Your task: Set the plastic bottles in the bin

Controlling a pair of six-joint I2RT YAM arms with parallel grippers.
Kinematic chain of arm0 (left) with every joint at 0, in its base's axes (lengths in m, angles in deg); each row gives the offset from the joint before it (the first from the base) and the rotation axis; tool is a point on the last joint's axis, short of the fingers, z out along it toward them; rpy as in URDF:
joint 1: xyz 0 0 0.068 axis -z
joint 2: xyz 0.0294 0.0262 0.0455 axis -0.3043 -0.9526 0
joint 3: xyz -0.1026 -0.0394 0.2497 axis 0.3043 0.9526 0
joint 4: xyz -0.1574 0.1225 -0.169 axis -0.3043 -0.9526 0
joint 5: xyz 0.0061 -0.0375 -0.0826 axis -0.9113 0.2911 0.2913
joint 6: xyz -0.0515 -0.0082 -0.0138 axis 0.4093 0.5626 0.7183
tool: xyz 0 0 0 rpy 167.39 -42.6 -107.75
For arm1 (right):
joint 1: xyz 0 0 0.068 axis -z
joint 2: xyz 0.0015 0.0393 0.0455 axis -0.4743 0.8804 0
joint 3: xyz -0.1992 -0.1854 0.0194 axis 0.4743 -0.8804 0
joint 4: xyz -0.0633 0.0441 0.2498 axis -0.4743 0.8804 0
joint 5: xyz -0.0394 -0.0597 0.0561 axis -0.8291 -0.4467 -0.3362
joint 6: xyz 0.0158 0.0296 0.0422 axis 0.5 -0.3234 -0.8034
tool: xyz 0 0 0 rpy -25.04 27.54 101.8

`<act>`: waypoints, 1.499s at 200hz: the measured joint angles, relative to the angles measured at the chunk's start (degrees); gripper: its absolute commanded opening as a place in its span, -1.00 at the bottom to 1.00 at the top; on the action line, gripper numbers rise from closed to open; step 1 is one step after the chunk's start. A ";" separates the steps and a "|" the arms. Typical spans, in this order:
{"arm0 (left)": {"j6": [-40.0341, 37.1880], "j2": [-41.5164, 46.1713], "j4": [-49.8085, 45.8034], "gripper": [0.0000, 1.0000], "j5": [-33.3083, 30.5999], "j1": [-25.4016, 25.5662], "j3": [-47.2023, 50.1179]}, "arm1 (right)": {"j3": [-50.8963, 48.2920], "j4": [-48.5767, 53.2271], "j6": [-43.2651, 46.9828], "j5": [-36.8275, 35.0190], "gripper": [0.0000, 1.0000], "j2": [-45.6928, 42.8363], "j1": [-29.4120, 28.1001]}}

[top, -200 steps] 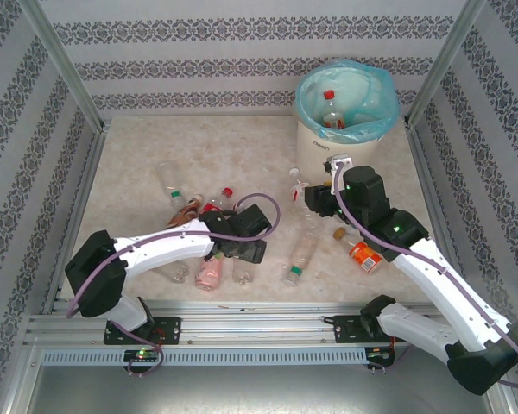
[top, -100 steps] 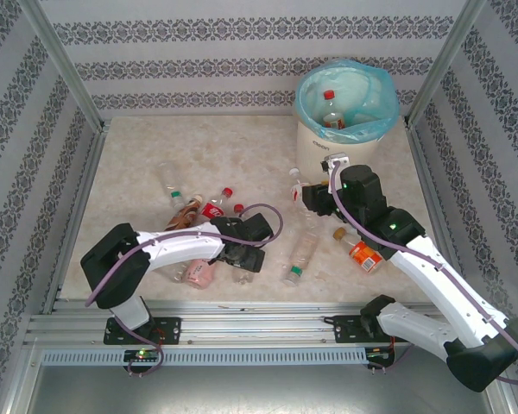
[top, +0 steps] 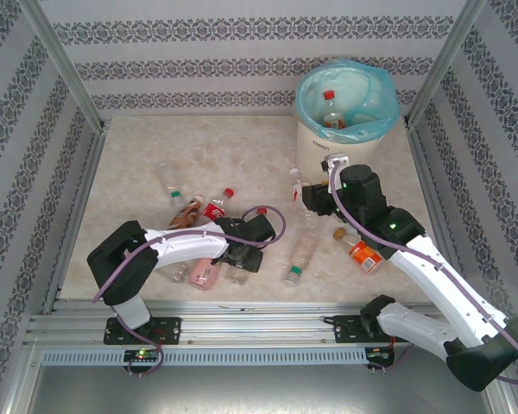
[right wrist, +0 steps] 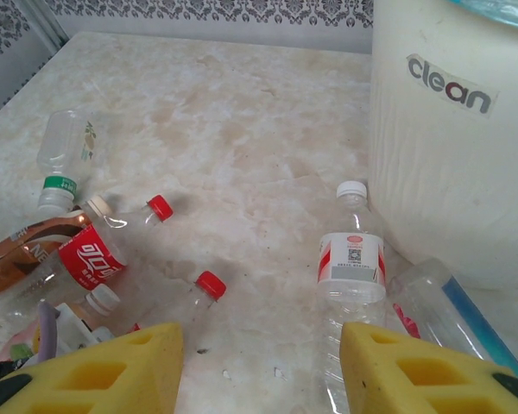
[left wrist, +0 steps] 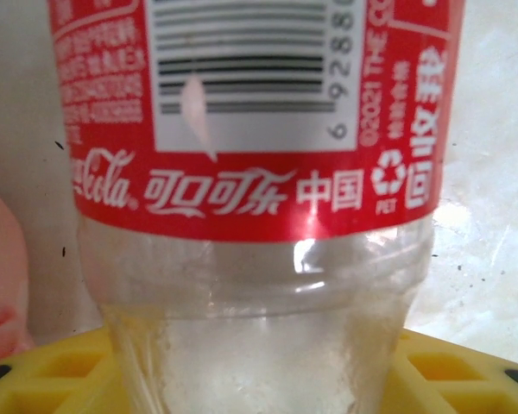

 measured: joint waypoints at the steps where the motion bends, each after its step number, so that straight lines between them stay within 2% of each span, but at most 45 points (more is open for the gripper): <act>1: -0.07 0.02 -0.02 0.12 0.00 0.00 -0.11 | 0.09 0.04 0.02 0.00 0.03 0.04 0.00; 32: -3.08 3.54 -1.55 0.09 -2.29 0.00 -3.48 | 3.26 0.55 1.16 0.02 0.05 0.92 0.00; 50: -6.69 8.48 -1.18 -0.11 -4.76 0.00 -5.11 | 5.66 0.11 2.49 0.48 0.08 0.96 0.00; 70: -12.74 15.85 1.86 -0.54 -7.43 0.00 -5.16 | 8.24 -1.86 4.13 2.51 0.11 0.96 0.00; 79: -15.65 18.93 4.17 -0.66 -8.63 0.00 -5.14 | 9.44 -2.93 4.68 3.91 0.11 0.96 0.00; 95: -22.18 23.43 9.03 -0.82 -10.51 0.00 -5.05 | 11.10 -5.70 5.20 6.62 0.13 0.94 0.00; 113: -29.42 27.12 15.04 -0.84 -11.45 0.00 -4.44 | 12.35 -9.35 5.86 10.88 0.18 0.76 0.00; 131: -35.95 30.23 21.16 -1.00 -11.39 0.00 -2.60 | 12.66 -13.25 6.54 16.72 0.25 0.13 0.00; 146: -40.46 32.54 25.79 -1.00 -11.17 0.00 -0.79 | 12.66 -16.24 7.37 21.64 0.31 -0.68 0.00; 173: -47.10 35.39 32.15 -1.00 -9.84 0.00 1.40 | 12.66 -20.55 9.29 27.89 0.28 -2.58 0.00; 231: -57.46 37.07 39.28 -1.00 -5.03 0.00 2.16 | 12.96 -25.14 11.23 35.45 0.09 -2.67 0.00; 263: -60.41 37.75 41.72 -1.00 -3.19 0.00 4.55 | 14.62 -26.43 10.69 38.34 0.06 -0.15 -0.02; 300: -62.58 38.38 42.58 -1.00 -2.32 0.00 5.68 | 15.72 -28.06 9.99 40.79 -0.21 0.70 -0.39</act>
